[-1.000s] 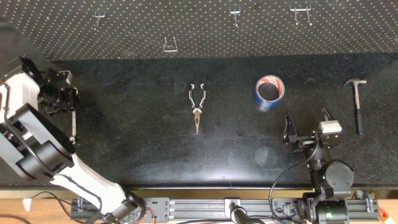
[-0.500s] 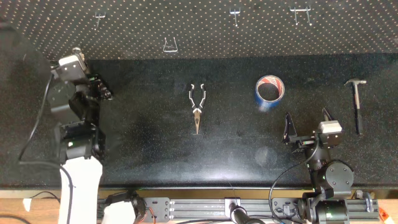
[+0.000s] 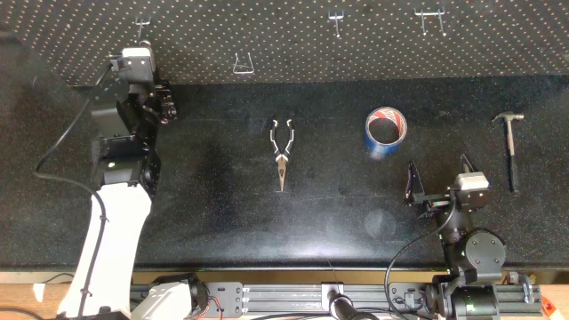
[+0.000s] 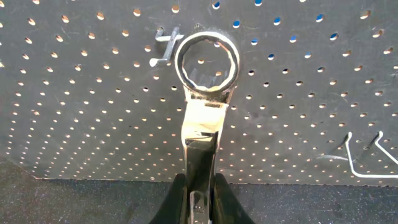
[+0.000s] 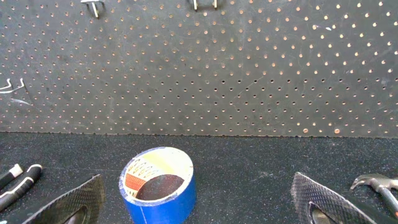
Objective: Place Tools Onto Pegboard
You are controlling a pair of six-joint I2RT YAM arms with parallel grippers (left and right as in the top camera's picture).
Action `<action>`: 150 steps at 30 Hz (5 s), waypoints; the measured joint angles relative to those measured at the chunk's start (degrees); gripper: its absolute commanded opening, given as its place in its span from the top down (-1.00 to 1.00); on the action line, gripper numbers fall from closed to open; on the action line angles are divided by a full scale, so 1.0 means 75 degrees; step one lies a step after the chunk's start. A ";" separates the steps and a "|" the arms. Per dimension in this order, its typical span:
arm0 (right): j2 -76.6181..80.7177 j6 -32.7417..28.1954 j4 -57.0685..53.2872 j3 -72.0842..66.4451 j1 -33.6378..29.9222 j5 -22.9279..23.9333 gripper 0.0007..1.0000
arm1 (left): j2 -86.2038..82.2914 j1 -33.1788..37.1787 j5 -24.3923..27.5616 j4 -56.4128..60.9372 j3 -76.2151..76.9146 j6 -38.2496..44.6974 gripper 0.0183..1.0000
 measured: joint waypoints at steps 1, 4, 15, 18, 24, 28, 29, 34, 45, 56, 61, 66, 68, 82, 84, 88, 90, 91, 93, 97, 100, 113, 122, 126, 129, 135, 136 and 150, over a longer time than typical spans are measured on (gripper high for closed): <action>0.0000 0.0000 0.0000 0.0000 0.0000 0.0000 -0.96 | 0.0067 -0.0003 0.0000 0.0020 0.0003 0.0000 0.98; 0.0000 0.0000 0.0000 0.0000 0.0000 0.0000 -0.96 | 0.0274 0.0082 -0.0181 0.0082 0.0096 -0.0449 0.98; 0.0000 0.0000 0.0000 0.0000 0.0000 0.0000 -0.96 | 0.0329 -0.0405 -0.0291 0.0137 0.0350 -0.0618 0.98; 0.0000 0.0000 0.0000 0.0000 0.0000 0.0000 -0.96 | 0.0050 -0.0373 -0.0612 -0.0615 0.0393 -0.0641 0.98; 0.0000 0.0000 0.0000 0.0000 0.0000 0.0000 -0.96 | -0.0128 0.0137 -0.0717 -0.0670 0.0393 -0.0729 0.98; 0.0000 0.0000 0.0000 0.0000 0.0000 0.0000 -0.96 | -0.0096 0.0137 -0.0717 -0.0583 0.0393 -0.0729 0.98; 0.0000 0.0000 0.0000 0.0000 0.0000 0.0000 -0.96 | -0.0029 0.0137 -0.0717 -0.0475 0.0396 -0.0729 0.98; 0.0000 0.0000 0.0000 0.0000 0.0000 0.0000 -0.96 | 0.0286 0.0137 -0.0717 -0.0326 0.0396 -0.0731 0.98; 0.0000 0.0000 0.0000 0.0000 0.0000 0.0000 -0.96 | 0.0892 0.0131 -0.0597 0.0219 0.0399 -0.0731 0.98; 0.0000 0.0000 0.0000 0.0000 0.0000 0.0000 -0.96 | 0.1125 0.0131 -0.0545 0.0423 0.0493 -0.0784 -0.99; -0.0003 0.0000 0.0000 -0.0003 0.0000 0.0000 -0.96 | -0.1839 0.0131 0.0213 -0.3191 0.0583 -0.0903 -1.00; 0.0000 0.0000 0.0000 0.0000 0.0029 0.0029 -0.96 | -0.0988 -0.3386 -0.0519 -0.5289 0.0629 -0.4240 -1.00; 0.0000 0.0000 -0.0006 0.0000 0.0029 0.0035 -0.96 | 0.0647 -0.4660 -0.0606 -0.5604 0.0938 -0.5301 -1.00; 0.0000 0.0003 -0.0003 0.0000 0.0029 0.0032 -0.96 | 0.5721 -0.4363 0.0090 -0.7615 0.5214 -0.4613 -1.00; 0.0000 0.0003 -0.0003 0.0000 0.0029 0.0032 -0.96 | 0.5951 -0.4348 0.0093 -0.7618 0.5214 -0.4453 -1.00; 0.0000 0.0003 -0.0003 0.0000 0.0029 0.0032 -0.96 | 0.6070 -0.4348 0.0093 -0.7592 0.5214 -0.4339 -0.99; 0.0000 0.0000 -0.0003 0.0000 0.0029 0.0032 -0.96 | 0.6070 -0.4348 0.0090 -0.7501 0.5214 -0.4339 -1.00; 0.0000 0.0000 -0.0003 0.0000 0.0029 0.0032 -0.96 | 0.6073 -0.4348 0.0090 -0.7490 0.5214 -0.4339 -1.00; 0.0000 0.0000 -0.0003 0.0000 0.0029 0.0032 -0.96 | 0.6105 -0.4348 0.0093 -0.7487 0.5214 -0.4339 -1.00; 0.0000 0.0003 -0.0003 0.0000 0.0029 0.0032 -0.96 | 0.6105 -0.4348 0.0093 -0.7440 0.5214 -0.4339 -1.00; 0.0000 0.0003 -0.0003 0.0000 0.0029 0.0032 -0.96 | 0.6228 -0.4348 0.0140 -0.7414 0.5217 -0.4339 -1.00; 0.0000 0.0003 -0.0003 0.0000 0.0029 0.0032 -0.96 | 0.6234 -0.4348 0.0169 -0.7411 0.5237 -0.4290 0.98; -0.0003 0.0003 -0.0009 -0.0003 0.0029 0.0032 -0.96 | 0.2792 -0.4470 -0.0632 -0.8874 0.5257 -0.3917 0.98; -0.0006 0.0003 -0.0006 0.0000 0.0029 0.0032 -0.96 | -0.0393 -0.4470 -0.1361 -0.7557 0.3284 -0.3567 0.99; -0.0003 0.0003 -0.0003 -0.0003 0.0029 0.0032 -0.96 | 0.0280 -0.4540 -0.1941 -0.3031 0.0731 -0.3456 0.98; -0.0003 0.0003 -0.0003 0.0000 0.0029 0.0032 -0.96 | 0.1364 -0.3541 -0.3179 0.1891 0.0685 -0.3290 0.99; 0.0000 0.0000 -0.0003 0.0000 0.0029 0.0032 -0.96 | 0.1364 -0.3378 -0.3238 0.2404 0.0688 -0.3293 0.98; -0.0006 0.0003 -0.0003 -0.0003 0.0029 0.0032 -0.96 | 0.2157 -0.3334 -0.2713 0.0845 0.0854 -0.3299 -0.80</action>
